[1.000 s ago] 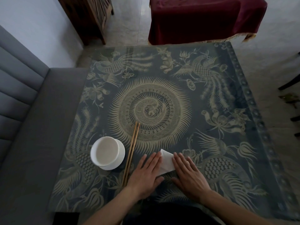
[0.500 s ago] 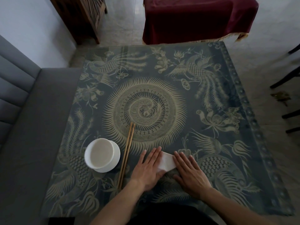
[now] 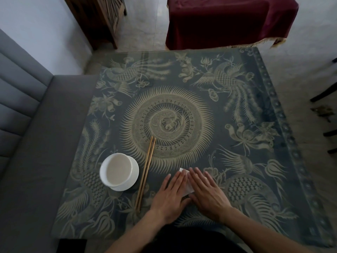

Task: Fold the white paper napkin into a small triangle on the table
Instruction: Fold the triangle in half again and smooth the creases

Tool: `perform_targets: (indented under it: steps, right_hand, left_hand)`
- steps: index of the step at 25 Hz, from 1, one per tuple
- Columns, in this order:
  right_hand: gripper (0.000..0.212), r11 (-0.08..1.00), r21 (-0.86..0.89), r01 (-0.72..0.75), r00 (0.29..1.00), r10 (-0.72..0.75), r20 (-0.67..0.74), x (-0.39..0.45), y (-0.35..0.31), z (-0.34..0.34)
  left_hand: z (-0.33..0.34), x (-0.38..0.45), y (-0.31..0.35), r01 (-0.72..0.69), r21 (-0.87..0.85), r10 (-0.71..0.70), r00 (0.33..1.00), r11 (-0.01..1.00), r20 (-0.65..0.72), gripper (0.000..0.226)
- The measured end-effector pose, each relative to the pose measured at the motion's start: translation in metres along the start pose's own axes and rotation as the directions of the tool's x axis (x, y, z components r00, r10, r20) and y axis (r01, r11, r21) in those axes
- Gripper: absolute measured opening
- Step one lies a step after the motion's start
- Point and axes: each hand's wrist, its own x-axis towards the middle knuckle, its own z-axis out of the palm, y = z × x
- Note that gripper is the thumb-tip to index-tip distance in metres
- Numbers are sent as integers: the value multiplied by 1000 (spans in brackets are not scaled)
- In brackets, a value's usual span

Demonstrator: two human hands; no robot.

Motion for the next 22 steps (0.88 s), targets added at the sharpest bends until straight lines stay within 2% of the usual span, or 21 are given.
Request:
perform_targets:
  steps: [4, 7, 16, 18, 22]
  right_hand:
    - [70, 995, -61, 83, 996, -81, 40, 11, 6, -2]
    - [72, 997, -31, 68, 996, -67, 56, 6, 10, 4]
    - [74, 1000, -20, 21, 999, -20, 45, 2, 8, 11]
    - [75, 1000, -23, 20, 999, -19, 38, 1, 8, 10]
    - [73, 1000, 1, 25, 999, -25, 27, -5, 3, 15]
  left_hand:
    - [5, -7, -1, 40, 27, -41, 999, 999, 33, 71]
    - [9, -21, -9, 19, 50, -23, 998, 999, 66, 71]
    - [10, -77, -47, -238, 115, 219, 963, 964, 158, 70]
    - [3, -68, -45, -230, 101, 214, 966, 968, 146, 69]
    - [-7, -21, -22, -114, 27, 111, 988, 993, 106, 72]
